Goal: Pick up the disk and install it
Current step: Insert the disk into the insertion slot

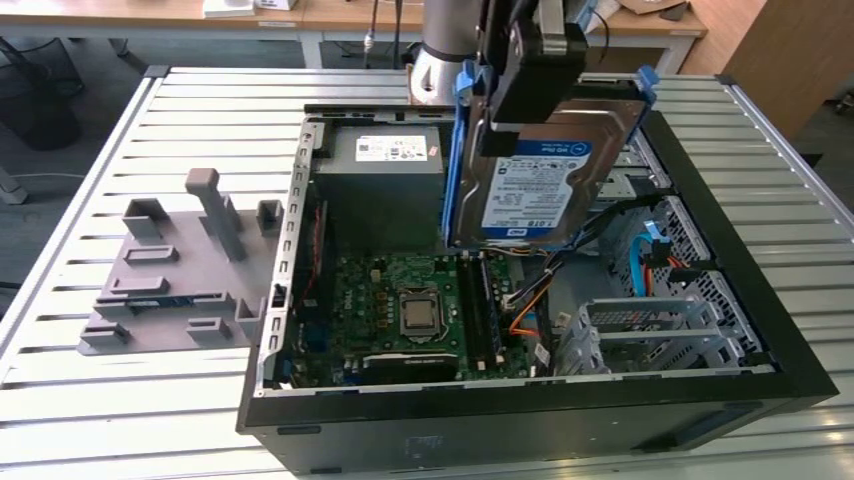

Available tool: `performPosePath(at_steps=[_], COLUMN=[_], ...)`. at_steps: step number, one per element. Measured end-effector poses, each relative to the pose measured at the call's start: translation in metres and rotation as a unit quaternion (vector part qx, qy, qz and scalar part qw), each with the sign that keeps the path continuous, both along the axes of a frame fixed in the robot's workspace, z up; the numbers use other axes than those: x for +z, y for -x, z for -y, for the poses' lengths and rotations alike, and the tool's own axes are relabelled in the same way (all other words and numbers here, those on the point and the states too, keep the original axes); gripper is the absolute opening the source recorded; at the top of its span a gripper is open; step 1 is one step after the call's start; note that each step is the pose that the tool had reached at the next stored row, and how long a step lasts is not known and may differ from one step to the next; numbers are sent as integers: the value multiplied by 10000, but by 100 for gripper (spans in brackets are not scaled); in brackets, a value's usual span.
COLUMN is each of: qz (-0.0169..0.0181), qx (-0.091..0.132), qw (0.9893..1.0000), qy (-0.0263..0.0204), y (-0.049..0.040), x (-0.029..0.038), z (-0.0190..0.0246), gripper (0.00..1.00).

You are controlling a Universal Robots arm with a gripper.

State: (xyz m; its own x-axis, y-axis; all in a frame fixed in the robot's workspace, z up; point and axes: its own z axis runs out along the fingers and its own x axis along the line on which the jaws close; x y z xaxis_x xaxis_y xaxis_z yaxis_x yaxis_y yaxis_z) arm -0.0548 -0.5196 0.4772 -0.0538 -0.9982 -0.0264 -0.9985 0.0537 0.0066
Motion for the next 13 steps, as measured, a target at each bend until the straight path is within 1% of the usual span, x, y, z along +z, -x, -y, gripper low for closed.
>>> performPosePath(at_steps=[5, 7, 10, 13], qz=[0, -1, -1, -1], qx=[-1, 0, 0, 0], qw=[10000, 10000, 10000, 10000], qy=[0, 0, 0, 2], y=[-26, -81, -182, -235], x=[-15, -22, -35, -43], z=[113, 134, 153, 174], gripper=[37, 37, 37, 37])
